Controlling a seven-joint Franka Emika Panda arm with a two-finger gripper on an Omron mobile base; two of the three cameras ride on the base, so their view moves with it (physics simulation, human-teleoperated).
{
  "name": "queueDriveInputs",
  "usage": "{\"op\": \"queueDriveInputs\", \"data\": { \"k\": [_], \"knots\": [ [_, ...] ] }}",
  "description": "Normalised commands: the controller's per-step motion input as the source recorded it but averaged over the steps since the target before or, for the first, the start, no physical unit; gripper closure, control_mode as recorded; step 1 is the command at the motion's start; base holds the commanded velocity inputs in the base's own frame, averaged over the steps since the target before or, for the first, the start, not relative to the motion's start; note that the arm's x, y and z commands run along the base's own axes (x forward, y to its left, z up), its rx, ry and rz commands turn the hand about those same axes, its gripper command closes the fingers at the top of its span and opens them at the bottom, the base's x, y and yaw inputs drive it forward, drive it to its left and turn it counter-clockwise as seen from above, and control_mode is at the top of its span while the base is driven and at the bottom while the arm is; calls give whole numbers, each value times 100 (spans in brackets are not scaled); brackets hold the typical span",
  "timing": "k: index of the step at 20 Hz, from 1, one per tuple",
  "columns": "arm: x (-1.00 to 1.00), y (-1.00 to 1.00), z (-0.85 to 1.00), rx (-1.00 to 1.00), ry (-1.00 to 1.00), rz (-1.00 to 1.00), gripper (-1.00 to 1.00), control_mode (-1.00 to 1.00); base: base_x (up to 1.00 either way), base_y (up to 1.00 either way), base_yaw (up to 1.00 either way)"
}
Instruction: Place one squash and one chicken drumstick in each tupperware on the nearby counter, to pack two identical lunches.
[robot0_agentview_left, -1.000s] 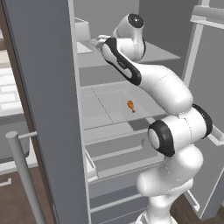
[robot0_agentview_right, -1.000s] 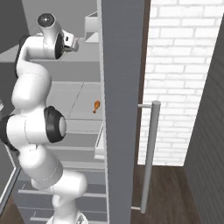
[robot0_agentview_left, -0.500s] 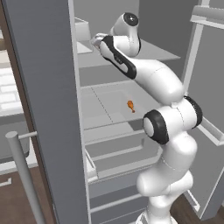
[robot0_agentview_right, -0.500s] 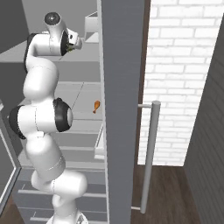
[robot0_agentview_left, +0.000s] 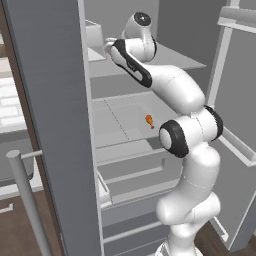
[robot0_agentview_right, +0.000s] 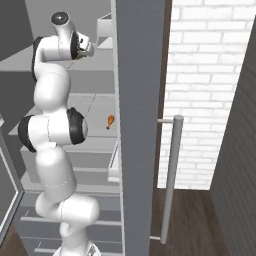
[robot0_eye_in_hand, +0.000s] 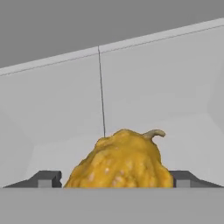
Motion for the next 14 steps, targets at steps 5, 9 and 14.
{"op": "queueDriveInputs", "data": {
  "k": [5, 9, 14],
  "knots": [
    [0, 6, -20, -2, 10, -8, 100, -100, 0, 0, 0],
    [-82, -1, -59, -2, 2, -15, 100, -100, 0, 0, 0],
    [-100, -1, -72, -3, -14, -8, 100, -100, 0, 0, 0]
  ]
}}
